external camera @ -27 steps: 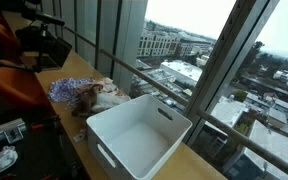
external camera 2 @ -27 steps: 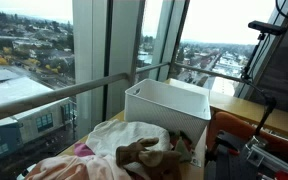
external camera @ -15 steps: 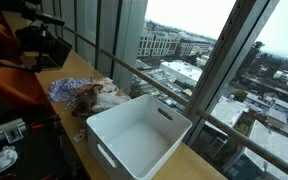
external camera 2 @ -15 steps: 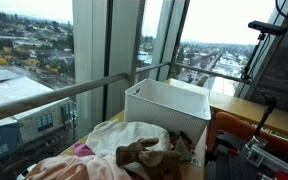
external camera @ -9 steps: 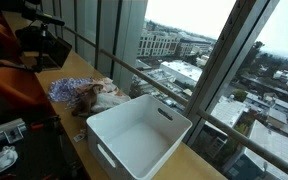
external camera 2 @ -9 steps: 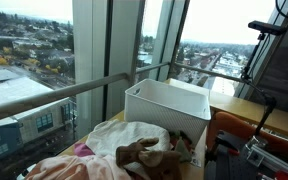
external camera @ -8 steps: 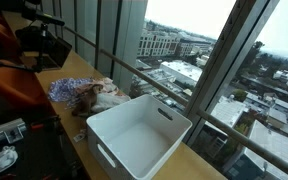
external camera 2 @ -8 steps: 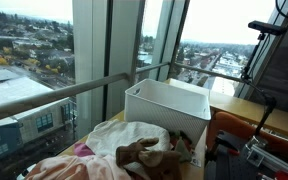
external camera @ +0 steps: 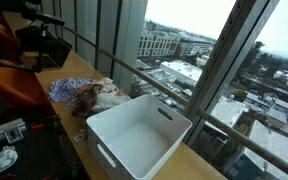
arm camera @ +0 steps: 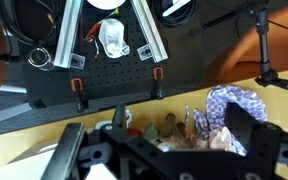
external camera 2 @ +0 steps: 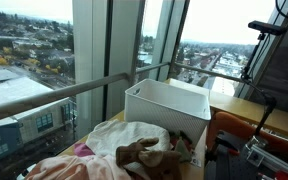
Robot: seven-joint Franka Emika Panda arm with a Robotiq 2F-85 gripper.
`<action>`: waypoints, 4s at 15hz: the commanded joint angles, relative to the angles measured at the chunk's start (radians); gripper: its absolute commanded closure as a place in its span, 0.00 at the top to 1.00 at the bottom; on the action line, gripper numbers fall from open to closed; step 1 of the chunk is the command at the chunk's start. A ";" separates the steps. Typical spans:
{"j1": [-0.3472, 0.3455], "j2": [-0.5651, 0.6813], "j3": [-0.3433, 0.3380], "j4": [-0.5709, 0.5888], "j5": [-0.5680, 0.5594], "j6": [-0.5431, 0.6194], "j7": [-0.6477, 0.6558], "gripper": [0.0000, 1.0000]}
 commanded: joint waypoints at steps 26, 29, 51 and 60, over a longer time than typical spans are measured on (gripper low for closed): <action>-0.012 0.001 0.009 0.003 0.003 -0.003 -0.005 1.00; -0.012 0.001 0.009 0.003 0.003 -0.003 -0.005 1.00; 0.062 0.218 0.146 0.136 0.103 0.168 0.090 1.00; 0.179 0.727 0.265 0.540 -0.074 0.448 0.219 1.00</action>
